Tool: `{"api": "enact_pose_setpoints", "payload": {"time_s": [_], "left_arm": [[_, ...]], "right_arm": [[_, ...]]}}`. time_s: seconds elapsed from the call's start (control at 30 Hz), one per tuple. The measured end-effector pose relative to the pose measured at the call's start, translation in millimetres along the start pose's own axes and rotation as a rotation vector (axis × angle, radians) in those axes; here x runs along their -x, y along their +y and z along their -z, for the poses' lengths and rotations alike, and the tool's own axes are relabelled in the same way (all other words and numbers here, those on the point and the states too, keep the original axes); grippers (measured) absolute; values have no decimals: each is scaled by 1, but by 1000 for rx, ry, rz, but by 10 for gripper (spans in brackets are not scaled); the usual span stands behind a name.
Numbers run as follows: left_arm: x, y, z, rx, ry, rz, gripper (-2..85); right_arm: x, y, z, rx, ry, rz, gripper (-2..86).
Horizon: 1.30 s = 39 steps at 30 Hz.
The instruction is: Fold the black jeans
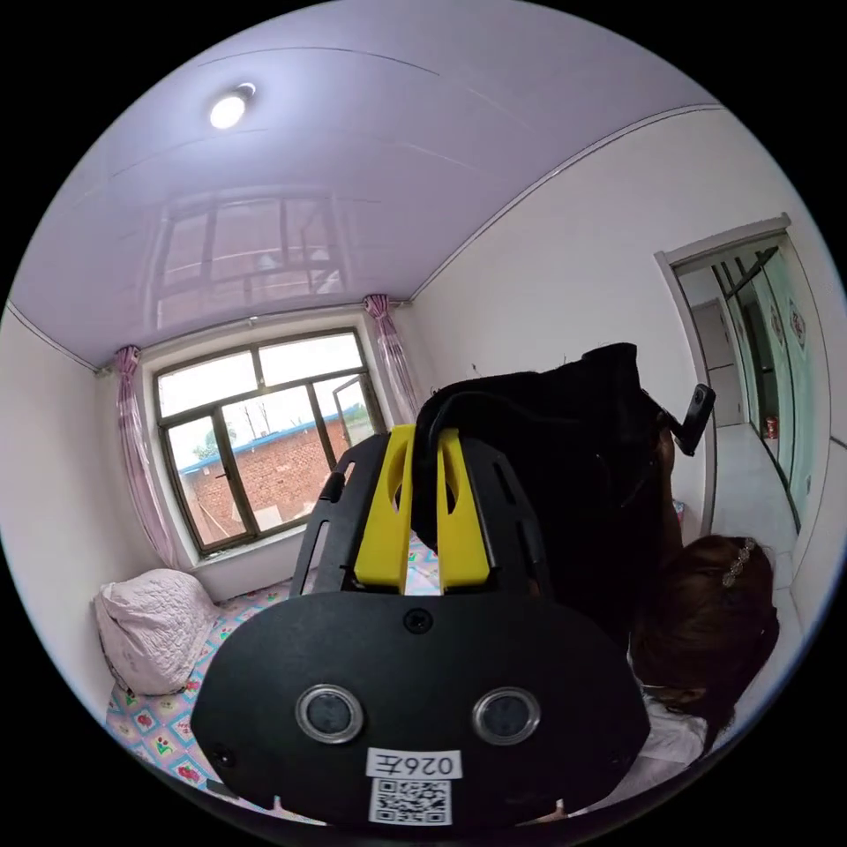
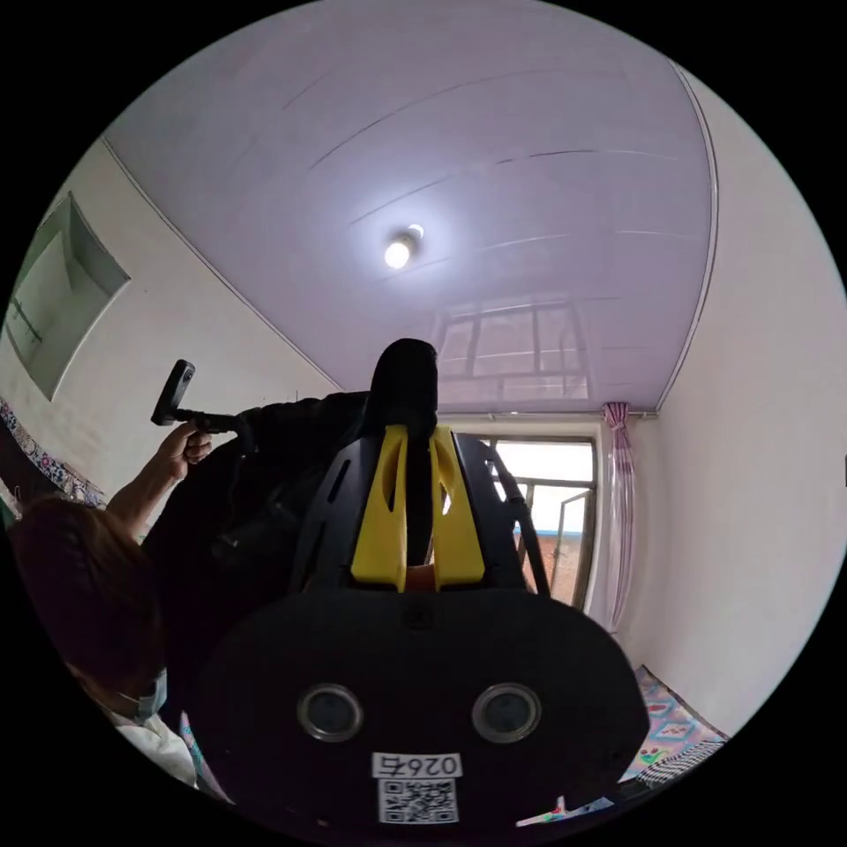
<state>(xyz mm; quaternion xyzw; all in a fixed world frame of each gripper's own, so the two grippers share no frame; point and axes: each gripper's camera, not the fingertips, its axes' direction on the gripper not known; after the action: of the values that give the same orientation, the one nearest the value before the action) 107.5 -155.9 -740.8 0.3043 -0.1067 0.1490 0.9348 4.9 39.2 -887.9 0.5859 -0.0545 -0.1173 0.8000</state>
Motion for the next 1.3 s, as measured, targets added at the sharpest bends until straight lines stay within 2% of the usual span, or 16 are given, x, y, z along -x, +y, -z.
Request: {"api": "enact_pose_setpoints", "payload": {"time_s": [0.1, 0.17, 0.3, 0.4, 0.43, 0.47, 0.5, 0.53, 0.57, 0.6, 0.67, 0.8, 0.9, 1.03, 1.17, 1.3], "left_arm": [[34, 42, -91, 81, 88, 75, 45], [54, 82, -157, 135, 138, 139, 46], [97, 200, -356, 328, 195, 251, 54], [143, 289, -530, 517, 187, 347, 77], [163, 331, -599, 666, 113, 396, 80], [171, 354, -627, 739, 39, 431, 79], [185, 401, -668, 869, -122, 497, 66], [191, 445, -692, 927, -190, 552, 44], [191, 464, -700, 923, -169, 570, 37], [191, 499, -712, 896, -82, 600, 24], [188, 548, -723, 880, 4, 645, 12], [160, 616, -717, 819, 117, 610, -7], [127, 648, -707, 824, 171, 575, -8], [87, 687, -714, 871, 182, 538, -7], [65, 709, -751, 910, 179, 506, -9], [50, 720, -798, 918, 169, 459, -10]], "right_arm": [[-9, 50, -45, 147, 41, -11, -5], [-28, 123, -90, 283, 46, -59, -5], [-64, 271, -162, 465, 77, -153, -4], [-104, 415, -261, 664, 155, -201, -3], [-124, 477, -310, 754, 214, -185, 0], [-143, 544, -360, 859, 256, -156, 4], [-154, 579, -383, 927, 273, -157, 6], [-177, 648, -422, 1073, 285, -201, 12], [-194, 706, -444, 1183, 295, -257, 20], [-200, 728, -446, 1190, 311, -280, 20], [-215, 785, -434, 1110, 298, -399, 22], [-220, 827, -390, 1002, 175, -518, 38], [-198, 834, -339, 934, 147, -463, 37], [-149, 867, -297, 1059, 176, -293, 1], [-127, 939, -312, 1214, 140, -265, -5], [-128, 992, -347, 1260, 78, -304, 11]]}}
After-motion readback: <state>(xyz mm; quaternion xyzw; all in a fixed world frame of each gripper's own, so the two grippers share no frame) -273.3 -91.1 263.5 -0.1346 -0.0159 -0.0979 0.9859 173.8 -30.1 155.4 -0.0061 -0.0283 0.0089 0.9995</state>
